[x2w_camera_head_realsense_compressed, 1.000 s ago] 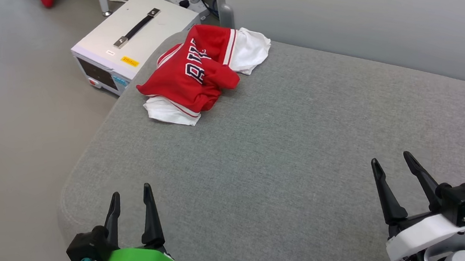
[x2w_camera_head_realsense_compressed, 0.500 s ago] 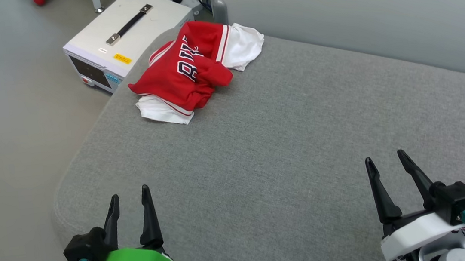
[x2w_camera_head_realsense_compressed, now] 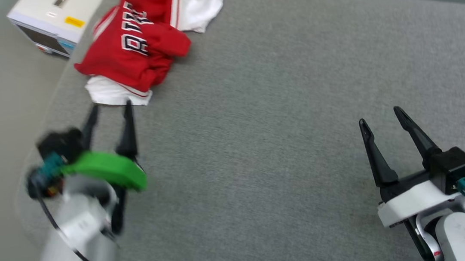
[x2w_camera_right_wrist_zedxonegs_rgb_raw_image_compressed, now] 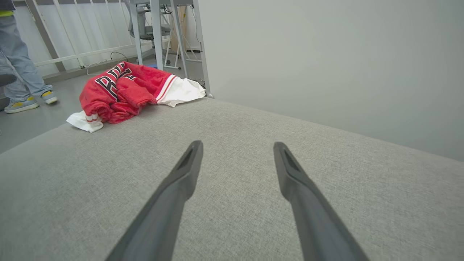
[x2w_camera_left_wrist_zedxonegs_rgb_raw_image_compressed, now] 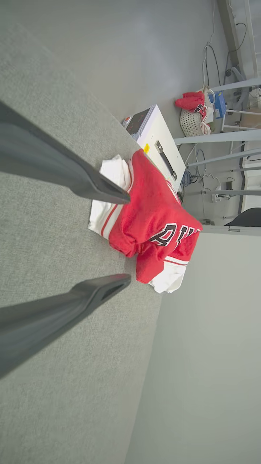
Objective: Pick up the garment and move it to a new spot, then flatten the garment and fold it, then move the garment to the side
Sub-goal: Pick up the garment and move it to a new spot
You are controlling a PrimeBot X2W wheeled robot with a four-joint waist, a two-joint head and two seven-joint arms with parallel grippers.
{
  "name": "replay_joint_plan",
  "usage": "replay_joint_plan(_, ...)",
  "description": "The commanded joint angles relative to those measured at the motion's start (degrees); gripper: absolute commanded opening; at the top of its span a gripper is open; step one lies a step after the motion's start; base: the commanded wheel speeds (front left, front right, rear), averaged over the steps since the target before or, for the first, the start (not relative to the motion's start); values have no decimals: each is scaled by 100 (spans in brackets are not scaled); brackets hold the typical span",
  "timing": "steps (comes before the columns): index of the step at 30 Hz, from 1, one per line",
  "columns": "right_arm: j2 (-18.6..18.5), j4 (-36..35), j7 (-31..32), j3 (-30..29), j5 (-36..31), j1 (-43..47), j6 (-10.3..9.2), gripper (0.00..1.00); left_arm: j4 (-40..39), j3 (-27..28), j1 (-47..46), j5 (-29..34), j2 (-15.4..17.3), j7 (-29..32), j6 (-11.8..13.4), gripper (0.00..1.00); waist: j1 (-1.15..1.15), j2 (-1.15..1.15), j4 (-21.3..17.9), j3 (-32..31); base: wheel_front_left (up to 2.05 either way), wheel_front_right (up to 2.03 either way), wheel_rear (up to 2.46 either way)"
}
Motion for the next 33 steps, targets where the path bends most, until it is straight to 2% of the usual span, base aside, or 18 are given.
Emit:
replay_joint_plan(1, -50, -58, -54, 25, -45, -143, -5, 100, 103, -2, -430, -73, 219, 122, -40, 100, -1, 0, -681, 774, 0, 0, 0)
replay_joint_plan(6, -58, -187, -54, 40, -63, -374, -5, 100, 570, -95, -1579, -371, 904, 850, -81, 100, -1, 0, -1072, 1289, 0, 0, 0)
replay_joint_plan(9, -47, -199, -54, 81, -59, -477, -5, 100, 795, -454, -2141, -651, 1375, 1421, -86, 100, -1, 0, -1293, 1534, 0, 0, 0)
replay_joint_plan(14, -5, -162, -54, 167, -1, -591, -5, 100, 1087, -1055, -2722, -1352, 2116, 2311, -87, 100, -1, 0, -1591, 1838, 0, 0, 0)
replay_joint_plan(18, 33, -185, -54, 255, 20, -671, -5, 100, 1426, -1247, -3030, -1723, 2551, 2772, -88, 100, -1, 0, -1773, 2034, 0, 0, 0)
replay_joint_plan(22, 64, -171, -54, 320, 32, -722, -5, 100, 1708, -1316, -3215, -2131, 2710, 2910, -88, 100, -1, 0, -1908, 2160, 0, 0, 0)
replay_joint_plan(25, 79, -160, -54, 337, 43, -760, -5, 100, 1858, -1552, -3250, -2161, 2842, 2984, -88, 100, -1, 0, -1981, 2209, 0, 0, 0)
replay_joint_plan(30, 99, -145, -54, 324, 55, -765, -5, 100, 2214, -1895, -3219, -2248, 2883, 3272, -88, 100, -1, 0, -2034, 2206, 0, 0, 0)
replay_joint_plan(31, 102, -138, -54, 319, 56, -762, -5, 100, 2271, -1943, -3213, -2262, 2881, 3322, -88, 97, -1, 0, -2034, 2195, 0, 0, 0)
replay_joint_plan(32, 105, -128, -54, 308, 57, -760, -5, 100, 2313, -1995, -3206, -2296, 2864, 3352, -88, 37, -1, 0, -2031, 2175, 0, 0, 0)
replay_joint_plan(33, 107, -122, -54, 300, 58, -760, -5, 100, 2335, -2023, -3200, -2344, 2845, 3366, -88, 0, -1, 0, -2026, 2156, 0, 0, 0)
